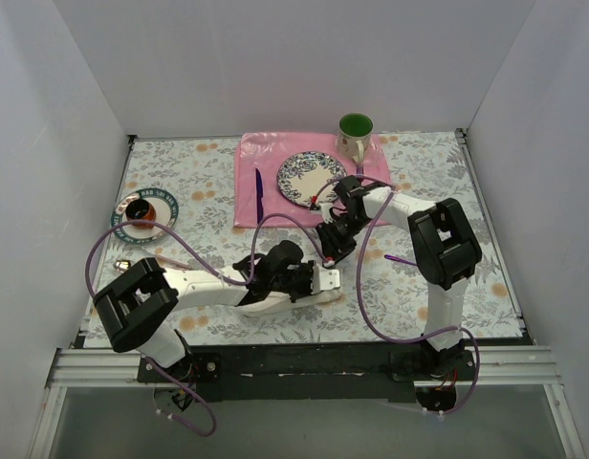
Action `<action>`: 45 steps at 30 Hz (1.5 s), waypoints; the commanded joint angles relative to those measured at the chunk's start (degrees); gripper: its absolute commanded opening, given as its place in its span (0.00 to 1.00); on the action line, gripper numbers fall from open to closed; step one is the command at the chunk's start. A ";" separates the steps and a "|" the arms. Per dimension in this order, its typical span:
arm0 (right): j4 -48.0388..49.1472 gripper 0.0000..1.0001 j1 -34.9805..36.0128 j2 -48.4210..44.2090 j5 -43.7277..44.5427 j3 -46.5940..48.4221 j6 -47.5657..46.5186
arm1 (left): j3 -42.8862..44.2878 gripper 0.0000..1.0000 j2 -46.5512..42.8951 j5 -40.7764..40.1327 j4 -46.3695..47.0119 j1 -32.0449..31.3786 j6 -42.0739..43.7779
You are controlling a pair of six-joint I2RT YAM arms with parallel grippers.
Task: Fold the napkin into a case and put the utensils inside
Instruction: Stuff the top corner of the smaller-rectangle-folded napkin at the center of the board.
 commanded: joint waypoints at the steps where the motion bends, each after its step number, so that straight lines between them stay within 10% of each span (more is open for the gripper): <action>1: 1.06 0.36 0.67 0.52 2.19 -0.99 -0.69 | 1.80 0.00 0.49 1.69 -1.53 0.96 -1.59; 31: 2.02 0.31 6.20 -4.32 9.93 -0.46 -1.22 | 2.07 0.00 0.85 2.75 -2.32 1.58 -2.03; 45: 4.92 0.01 6.03 -3.35 12.74 -3.28 -3.68 | 6.02 0.00 -1.00 7.66 -10.75 5.09 -7.39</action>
